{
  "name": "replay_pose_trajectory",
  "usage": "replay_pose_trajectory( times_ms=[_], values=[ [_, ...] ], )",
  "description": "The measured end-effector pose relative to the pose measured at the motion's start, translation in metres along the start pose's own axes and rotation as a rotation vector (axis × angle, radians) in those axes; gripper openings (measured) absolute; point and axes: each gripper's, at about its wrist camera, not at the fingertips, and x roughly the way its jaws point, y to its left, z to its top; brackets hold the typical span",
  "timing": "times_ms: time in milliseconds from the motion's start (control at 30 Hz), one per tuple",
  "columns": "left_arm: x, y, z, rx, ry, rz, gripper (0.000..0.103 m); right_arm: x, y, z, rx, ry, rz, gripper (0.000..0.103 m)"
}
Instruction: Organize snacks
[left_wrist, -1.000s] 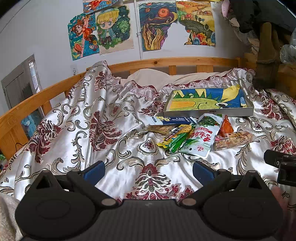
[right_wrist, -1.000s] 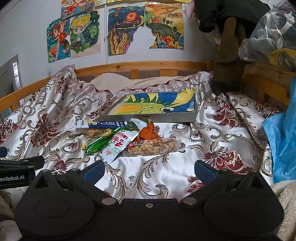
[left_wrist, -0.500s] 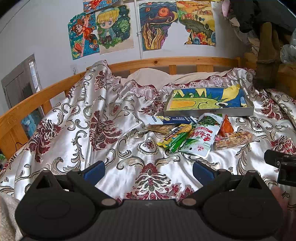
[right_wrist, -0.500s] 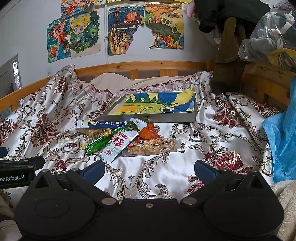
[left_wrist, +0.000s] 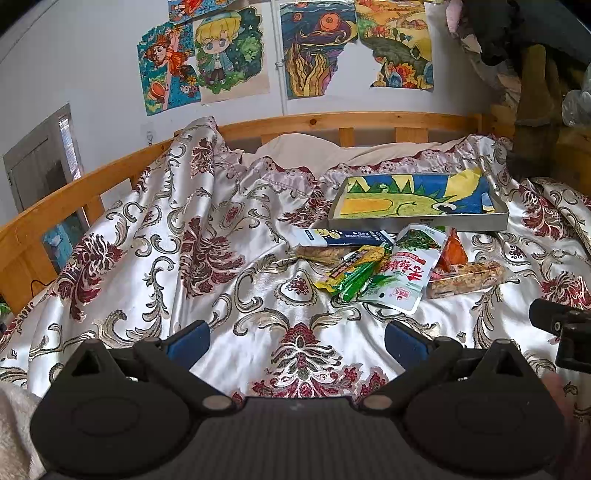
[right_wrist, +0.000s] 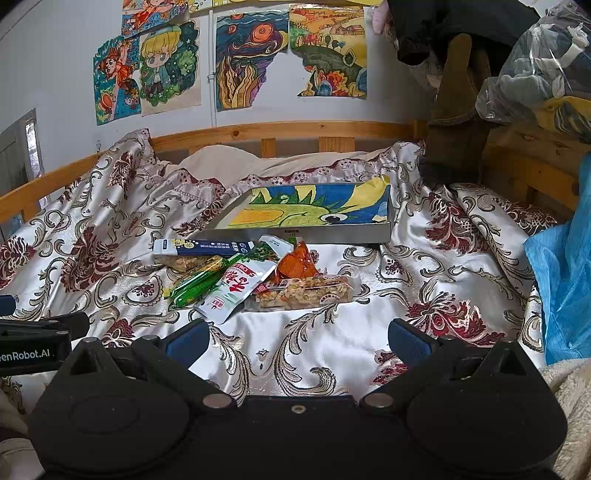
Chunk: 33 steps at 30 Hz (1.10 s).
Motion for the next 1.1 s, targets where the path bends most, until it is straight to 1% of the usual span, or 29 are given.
replay_pose_trajectory(
  times_ms=[900,1100],
  values=[
    [0.0015,0.0059,0.0024,-0.018,0.024,0.002,0.103,-0.0019,0.0001,0.0000,-0.001,-0.001,-0.001,0.102],
    [0.0023,0.0061,0.0042,-0.026,0.031,0.010,0.103,-0.0011,0.0017,-0.0047,0.013,-0.005,0.012,0.102]
  ],
)
